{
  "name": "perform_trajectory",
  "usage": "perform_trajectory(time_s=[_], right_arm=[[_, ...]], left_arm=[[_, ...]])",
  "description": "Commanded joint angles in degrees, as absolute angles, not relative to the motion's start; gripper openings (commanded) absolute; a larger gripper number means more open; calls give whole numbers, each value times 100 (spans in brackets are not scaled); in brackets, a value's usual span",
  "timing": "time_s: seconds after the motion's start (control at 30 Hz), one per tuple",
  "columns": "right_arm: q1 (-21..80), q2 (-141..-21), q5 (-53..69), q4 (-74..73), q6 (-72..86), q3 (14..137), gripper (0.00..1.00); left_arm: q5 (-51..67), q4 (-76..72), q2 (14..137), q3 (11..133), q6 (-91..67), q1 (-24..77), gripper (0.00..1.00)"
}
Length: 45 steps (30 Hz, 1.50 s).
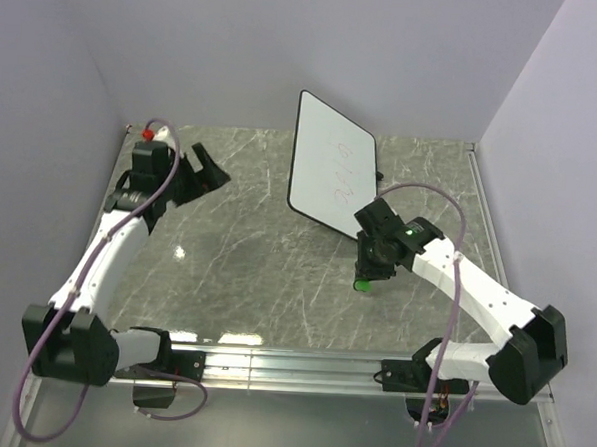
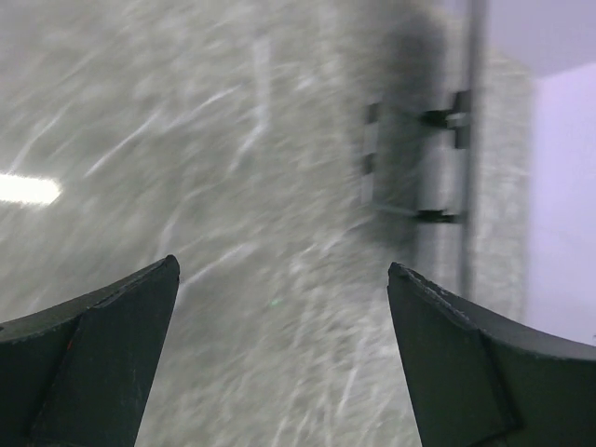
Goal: Erase the whiteboard
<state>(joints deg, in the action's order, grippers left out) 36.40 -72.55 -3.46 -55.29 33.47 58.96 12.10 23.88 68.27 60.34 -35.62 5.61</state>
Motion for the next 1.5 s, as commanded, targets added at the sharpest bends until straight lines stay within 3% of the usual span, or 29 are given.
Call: perform_trajectory(time_s=[0.0, 0.43, 0.63, 0.7, 0.8, 0.83, 0.9, 0.93, 1.07, 1.13, 1.33, 1.47], right_arm=[[3665, -6953, -562, -6117, 3506, 6275, 0], [3586, -6214, -659, -6565, 3981, 6117, 0], [3279, -6301, -704, -6627, 3877, 6248, 0], [3138, -6433, -642, -6557, 3780, 6319, 0], [2752, -6679, -344, -6347, 3499, 6626, 0], [2533, -6741, -221, -6250, 3411, 6862, 0], [2330, -6986, 191, -5942, 3200, 7144, 0], [2233, -7092, 324, -5854, 3138, 7467, 0], [1917, -8030, 1001, -5511, 3050, 8435, 0], [1881, -8374, 1457, -5196, 3076, 8970, 0], [1802, -9973, 2635, -4202, 3549, 10306, 0], [1767, -11211, 2611, -4122, 3823, 11397, 0]], left_arm=[[2266, 1163, 7425, 6748, -3647, 685, 99], [2944, 1521, 11697, 11115, -3867, 1819, 99], [3655, 1038, 12357, 11382, -4192, 1960, 99], [3726, 1055, 12454, 11356, -4175, 2012, 95], [3648, 1230, 12419, 11207, -3973, 2039, 72], [3639, 1300, 12393, 11110, -3929, 2039, 55], [3656, 1467, 12358, 10996, -3727, 2039, 43], [3717, 1511, 12331, 10934, -3666, 2039, 30], [3788, 1775, 12156, 10627, -3271, 2048, 7], [3692, 1950, 12085, 10486, -3130, 2057, 0], [3402, 2759, 12076, 10661, -2462, 2057, 0], [3121, 3102, 12085, 10618, -2267, 2057, 0]])
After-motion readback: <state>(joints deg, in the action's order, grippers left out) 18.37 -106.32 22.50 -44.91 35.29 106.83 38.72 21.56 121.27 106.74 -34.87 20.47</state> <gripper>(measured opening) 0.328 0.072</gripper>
